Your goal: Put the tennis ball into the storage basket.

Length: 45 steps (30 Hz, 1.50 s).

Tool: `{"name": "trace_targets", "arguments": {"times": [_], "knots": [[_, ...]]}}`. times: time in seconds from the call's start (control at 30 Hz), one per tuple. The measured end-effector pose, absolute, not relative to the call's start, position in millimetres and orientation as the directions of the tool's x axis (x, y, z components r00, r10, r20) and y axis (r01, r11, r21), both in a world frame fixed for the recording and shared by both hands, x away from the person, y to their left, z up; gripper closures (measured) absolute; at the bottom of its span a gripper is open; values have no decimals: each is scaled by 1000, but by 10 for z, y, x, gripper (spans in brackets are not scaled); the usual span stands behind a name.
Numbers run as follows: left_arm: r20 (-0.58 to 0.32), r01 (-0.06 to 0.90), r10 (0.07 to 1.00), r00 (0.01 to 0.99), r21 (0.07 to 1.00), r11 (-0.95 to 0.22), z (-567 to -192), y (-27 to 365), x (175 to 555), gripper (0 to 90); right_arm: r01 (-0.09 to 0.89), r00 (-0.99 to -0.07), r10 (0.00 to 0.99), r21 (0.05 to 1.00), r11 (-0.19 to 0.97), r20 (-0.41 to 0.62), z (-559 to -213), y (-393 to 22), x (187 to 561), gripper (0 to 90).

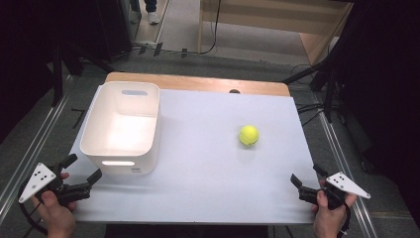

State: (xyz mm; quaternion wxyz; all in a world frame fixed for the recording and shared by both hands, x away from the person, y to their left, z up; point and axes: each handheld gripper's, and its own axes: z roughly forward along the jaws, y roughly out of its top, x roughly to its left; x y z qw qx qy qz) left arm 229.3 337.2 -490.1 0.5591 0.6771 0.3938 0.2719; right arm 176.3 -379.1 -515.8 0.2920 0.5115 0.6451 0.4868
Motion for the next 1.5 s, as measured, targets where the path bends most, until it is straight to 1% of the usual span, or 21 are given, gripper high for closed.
{"name": "trace_targets", "arguments": {"times": [0.27, 0.63, 0.87, 1.17, 1.27, 1.5], "knots": [[-75, 232, 837, 542, 971, -64, -4919, 3362, 2289, 0, 374, -284, 947, 927, -33, 149, -5147, -3831, 1761, 0], [-73, 235, 839, 540, 970, -67, -4931, 3358, 2282, 0, 389, -281, 943, 920, -56, 177, -5056, -3881, 1805, 0], [-73, 236, 838, 540, 970, -67, -4936, 3349, 2288, 0, 394, -287, 946, 919, -29, 153, -4958, -3838, 1833, 0], [-70, 236, 837, 542, 969, -72, -4938, 3346, 2291, 0, 414, -322, 937, 910, 10, 136, -4886, -3800, 1932, 0], [-70, 236, 837, 543, 969, -73, -4938, 3345, 2291, 0, 427, -339, 929, 904, 11, 149, -4863, -3795, 1962, 0], [-68, 235, 836, 545, 969, -74, -4937, 3346, 2291, 0, 451, -361, 925, 891, 60, 120, -4814, -3746, 2043, 0]]}}
